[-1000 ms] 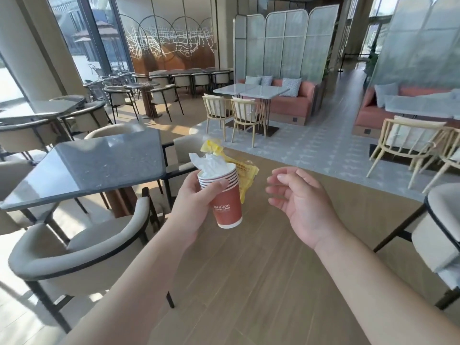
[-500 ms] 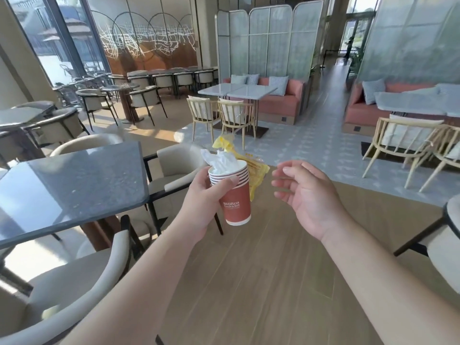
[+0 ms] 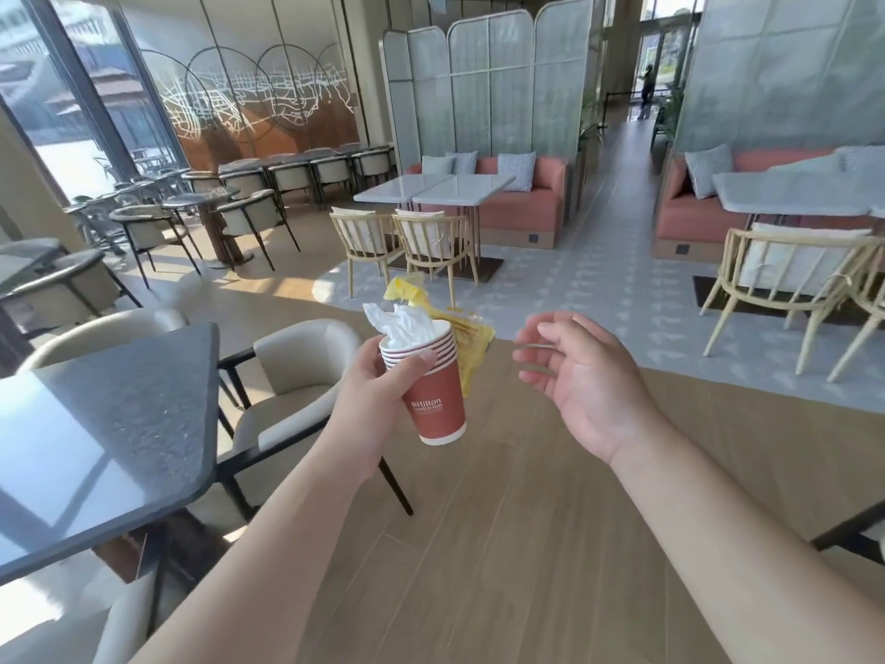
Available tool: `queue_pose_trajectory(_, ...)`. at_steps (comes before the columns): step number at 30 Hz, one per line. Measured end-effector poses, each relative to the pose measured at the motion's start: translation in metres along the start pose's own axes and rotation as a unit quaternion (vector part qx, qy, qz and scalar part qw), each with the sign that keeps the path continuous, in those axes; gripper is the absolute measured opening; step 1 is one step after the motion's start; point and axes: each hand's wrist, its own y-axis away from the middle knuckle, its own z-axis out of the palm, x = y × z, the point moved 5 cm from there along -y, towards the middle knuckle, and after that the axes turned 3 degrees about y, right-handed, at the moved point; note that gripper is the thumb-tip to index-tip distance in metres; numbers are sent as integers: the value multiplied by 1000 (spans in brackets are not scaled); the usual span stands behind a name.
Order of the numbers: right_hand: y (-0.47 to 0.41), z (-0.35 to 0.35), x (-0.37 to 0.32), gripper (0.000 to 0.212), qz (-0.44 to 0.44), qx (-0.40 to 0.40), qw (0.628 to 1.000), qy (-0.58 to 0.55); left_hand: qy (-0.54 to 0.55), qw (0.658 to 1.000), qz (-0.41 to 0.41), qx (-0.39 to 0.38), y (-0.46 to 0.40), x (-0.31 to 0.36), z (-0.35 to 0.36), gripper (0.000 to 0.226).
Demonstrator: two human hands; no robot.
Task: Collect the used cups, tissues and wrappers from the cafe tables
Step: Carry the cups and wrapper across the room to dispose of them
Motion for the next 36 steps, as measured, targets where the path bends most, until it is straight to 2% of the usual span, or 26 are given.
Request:
queue_pose_trajectory(3,-52,-20,-13,12,-5,-7,1000,7,1,1000,19,1,-54,7,28,74)
queue_pose_trajectory(7,-108,-34,-11,14,-3,-10,1000,23,16,999,33,-10,-108,4,55,71)
queue_pose_trajectory(11,-151,-37,0,10,11,-21,1000,12,24,999,25,5,-151,-7,59,72)
queue_pose_trajectory(17,-229,-39,19,15,18,-12,1000,15,30,999,19,4,-229,-29,55,74)
queue_pose_trajectory(26,-384,-2,55,14,19,-2,999,40,43,999,16,4,-392,-62,17,73)
queue_pose_trajectory(36,-551,63,76,13,-6,5,999,48,44,998,43,-3,-570,-54,-42,77)
